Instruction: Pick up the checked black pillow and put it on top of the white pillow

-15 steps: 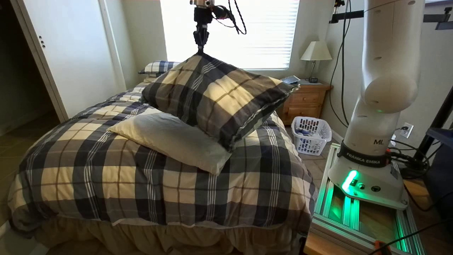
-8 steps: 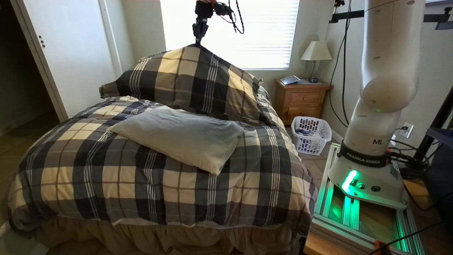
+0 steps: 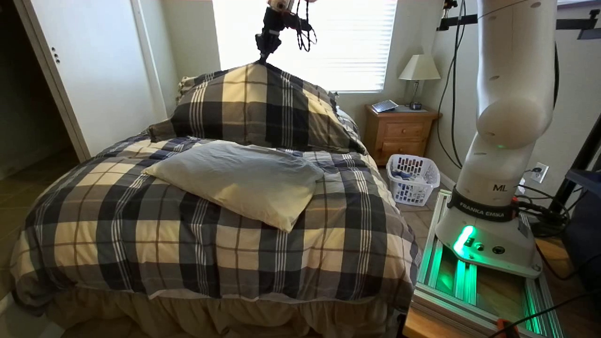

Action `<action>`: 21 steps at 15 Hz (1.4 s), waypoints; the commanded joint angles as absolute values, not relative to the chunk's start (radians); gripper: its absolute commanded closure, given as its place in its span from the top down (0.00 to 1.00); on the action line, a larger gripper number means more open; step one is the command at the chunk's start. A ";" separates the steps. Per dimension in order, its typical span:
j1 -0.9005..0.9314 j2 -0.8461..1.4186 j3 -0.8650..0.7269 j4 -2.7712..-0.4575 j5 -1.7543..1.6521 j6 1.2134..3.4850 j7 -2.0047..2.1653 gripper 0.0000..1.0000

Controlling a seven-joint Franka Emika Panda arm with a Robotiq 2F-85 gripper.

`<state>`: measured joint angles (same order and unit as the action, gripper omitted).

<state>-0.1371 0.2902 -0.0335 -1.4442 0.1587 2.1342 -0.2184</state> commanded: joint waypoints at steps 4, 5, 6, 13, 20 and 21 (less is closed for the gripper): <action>-0.135 0.318 -0.031 -1.367 0.182 2.158 -0.131 0.01; -0.136 0.326 -0.030 -1.365 0.173 2.155 -0.154 0.01; -0.136 0.334 -0.028 -1.362 0.169 2.144 -0.165 0.01; -0.143 0.372 -0.022 -1.323 0.173 2.142 -0.184 0.55; -0.130 0.319 -0.025 -1.332 0.149 2.079 -0.170 0.99; -0.124 0.303 -0.028 -1.340 0.137 2.060 -0.160 1.00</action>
